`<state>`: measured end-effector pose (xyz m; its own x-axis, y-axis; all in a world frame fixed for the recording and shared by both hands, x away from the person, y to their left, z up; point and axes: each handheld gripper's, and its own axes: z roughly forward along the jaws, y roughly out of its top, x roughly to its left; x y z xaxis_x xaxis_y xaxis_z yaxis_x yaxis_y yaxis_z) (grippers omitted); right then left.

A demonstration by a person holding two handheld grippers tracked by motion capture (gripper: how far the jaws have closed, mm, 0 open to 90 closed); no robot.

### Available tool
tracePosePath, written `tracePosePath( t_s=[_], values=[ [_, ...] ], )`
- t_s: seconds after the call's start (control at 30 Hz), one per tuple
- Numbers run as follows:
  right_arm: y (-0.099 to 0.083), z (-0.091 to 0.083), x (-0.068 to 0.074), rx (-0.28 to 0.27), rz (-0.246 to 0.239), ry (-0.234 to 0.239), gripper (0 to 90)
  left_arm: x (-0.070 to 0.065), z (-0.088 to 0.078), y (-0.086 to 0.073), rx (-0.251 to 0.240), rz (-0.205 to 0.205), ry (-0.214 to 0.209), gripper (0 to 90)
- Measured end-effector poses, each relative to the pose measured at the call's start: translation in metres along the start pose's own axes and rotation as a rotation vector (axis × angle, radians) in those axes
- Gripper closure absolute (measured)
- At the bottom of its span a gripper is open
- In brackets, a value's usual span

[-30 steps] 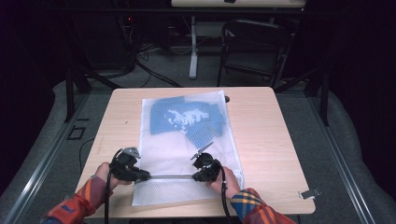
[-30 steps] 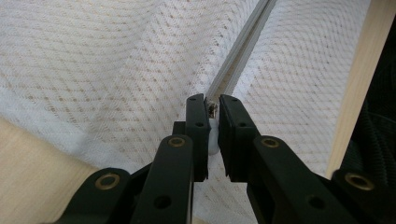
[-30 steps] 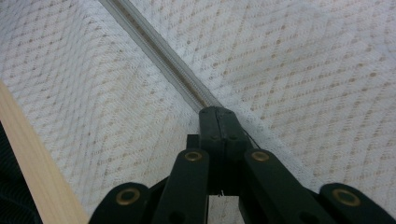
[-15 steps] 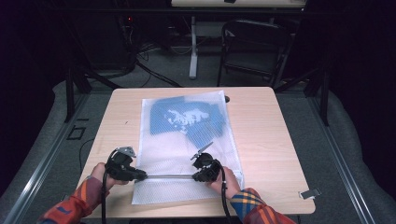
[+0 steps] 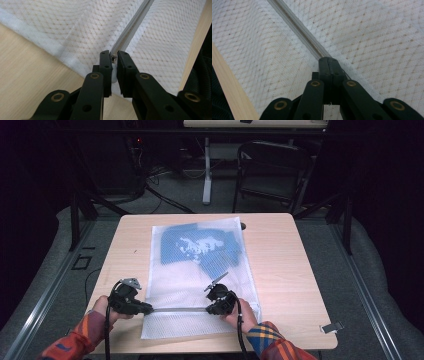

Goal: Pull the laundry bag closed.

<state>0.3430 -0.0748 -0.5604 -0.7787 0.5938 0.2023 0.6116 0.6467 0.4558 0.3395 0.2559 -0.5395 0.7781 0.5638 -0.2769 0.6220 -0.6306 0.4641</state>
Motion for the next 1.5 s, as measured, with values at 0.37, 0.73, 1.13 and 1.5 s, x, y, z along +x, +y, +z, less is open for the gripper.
tracePosePath(
  t_s=[0.37, 0.73, 1.13, 1.5],
  values=[
    [0.000, 0.000, 0.000, 0.000, -0.005, 0.000, 90.0, 0.005, -0.004, -0.011, 0.016, -0.021, 0.013, 82.9],
    [0.000, 0.000, 0.000, 0.002, -0.009, 0.001, 90.0, 0.008, -0.006, -0.020, 0.050, -0.038, 0.051, 82.9],
    [-0.005, -0.001, -0.002, -0.035, 0.034, 0.015, 84.6, 0.011, -0.008, -0.021, 0.010, -0.067, 0.039, 77.9],
    [-0.011, -0.027, -0.003, -0.081, 0.002, -0.023, 27.7, 0.018, -0.013, -0.021, -0.021, -0.112, 0.025, 27.8]
  ],
)
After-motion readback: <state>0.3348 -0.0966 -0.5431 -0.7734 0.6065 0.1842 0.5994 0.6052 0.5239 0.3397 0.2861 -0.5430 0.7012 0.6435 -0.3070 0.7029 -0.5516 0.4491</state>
